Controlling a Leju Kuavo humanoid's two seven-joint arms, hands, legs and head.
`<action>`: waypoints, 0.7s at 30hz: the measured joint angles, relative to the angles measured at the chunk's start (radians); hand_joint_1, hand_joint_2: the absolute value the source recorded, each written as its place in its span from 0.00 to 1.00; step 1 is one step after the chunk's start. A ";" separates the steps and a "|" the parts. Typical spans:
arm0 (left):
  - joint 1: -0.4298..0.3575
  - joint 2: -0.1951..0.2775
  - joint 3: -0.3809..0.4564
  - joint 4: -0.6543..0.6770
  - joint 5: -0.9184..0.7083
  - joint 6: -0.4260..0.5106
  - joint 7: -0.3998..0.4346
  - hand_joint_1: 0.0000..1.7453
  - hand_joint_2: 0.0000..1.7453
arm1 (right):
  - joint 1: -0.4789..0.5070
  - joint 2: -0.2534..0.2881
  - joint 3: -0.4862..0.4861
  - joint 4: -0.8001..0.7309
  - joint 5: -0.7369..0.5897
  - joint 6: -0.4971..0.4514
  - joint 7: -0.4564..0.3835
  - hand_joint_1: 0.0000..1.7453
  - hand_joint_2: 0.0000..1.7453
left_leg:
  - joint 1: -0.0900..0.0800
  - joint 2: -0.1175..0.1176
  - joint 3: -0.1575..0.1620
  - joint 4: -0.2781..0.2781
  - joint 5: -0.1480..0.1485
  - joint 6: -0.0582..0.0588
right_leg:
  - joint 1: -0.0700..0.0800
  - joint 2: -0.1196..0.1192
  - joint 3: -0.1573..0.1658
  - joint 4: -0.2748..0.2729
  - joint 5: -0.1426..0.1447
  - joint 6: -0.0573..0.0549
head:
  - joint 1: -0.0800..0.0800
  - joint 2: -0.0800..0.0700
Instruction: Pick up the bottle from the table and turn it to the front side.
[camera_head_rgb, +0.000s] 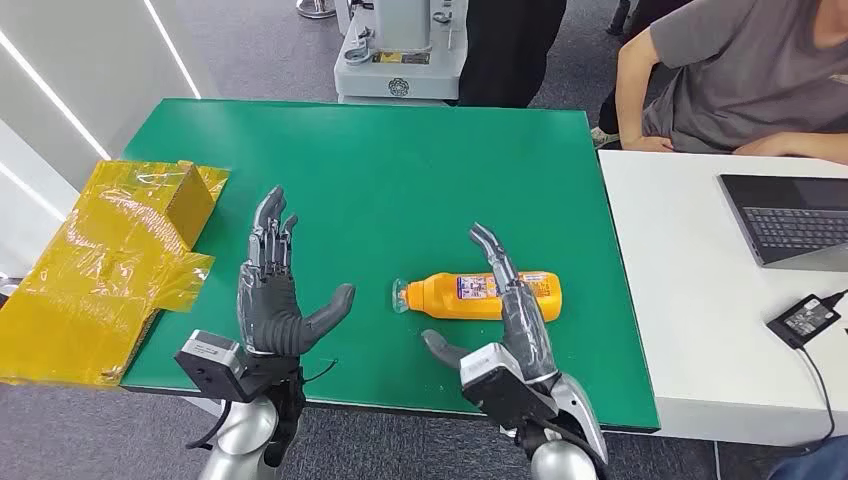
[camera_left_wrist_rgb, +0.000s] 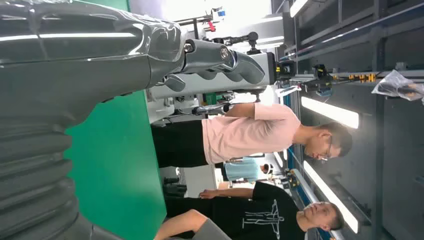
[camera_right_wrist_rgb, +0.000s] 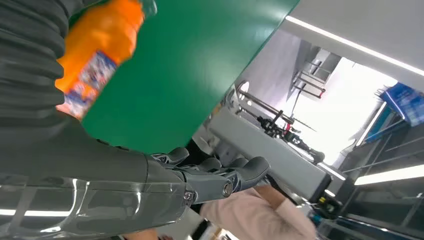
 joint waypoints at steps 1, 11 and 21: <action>0.000 0.000 0.000 0.000 0.000 -0.001 0.001 0.00 1.00 | -0.017 -0.004 0.001 0.007 0.007 0.011 0.008 0.00 1.00 | 0.000 0.000 0.000 0.000 0.000 0.000 | 0.000 0.000 0.000 0.000 0.000 0.000 | 0.000 0.000; 0.000 0.000 0.000 0.000 0.000 -0.009 0.003 0.00 1.00 | -0.280 -0.072 0.020 0.151 0.116 0.204 0.120 0.00 1.00 | 0.000 -0.001 0.000 0.001 0.001 0.000 | 0.000 0.000 0.000 0.000 0.001 0.000 | 0.000 0.000; -0.004 0.000 -0.001 -0.001 0.016 -0.045 0.025 0.00 1.00 | -0.601 -0.149 0.125 0.457 0.064 0.468 0.121 0.00 1.00 | 0.000 -0.001 0.000 0.002 0.001 0.001 | 0.000 -0.001 0.001 0.000 0.001 0.001 | 0.000 0.000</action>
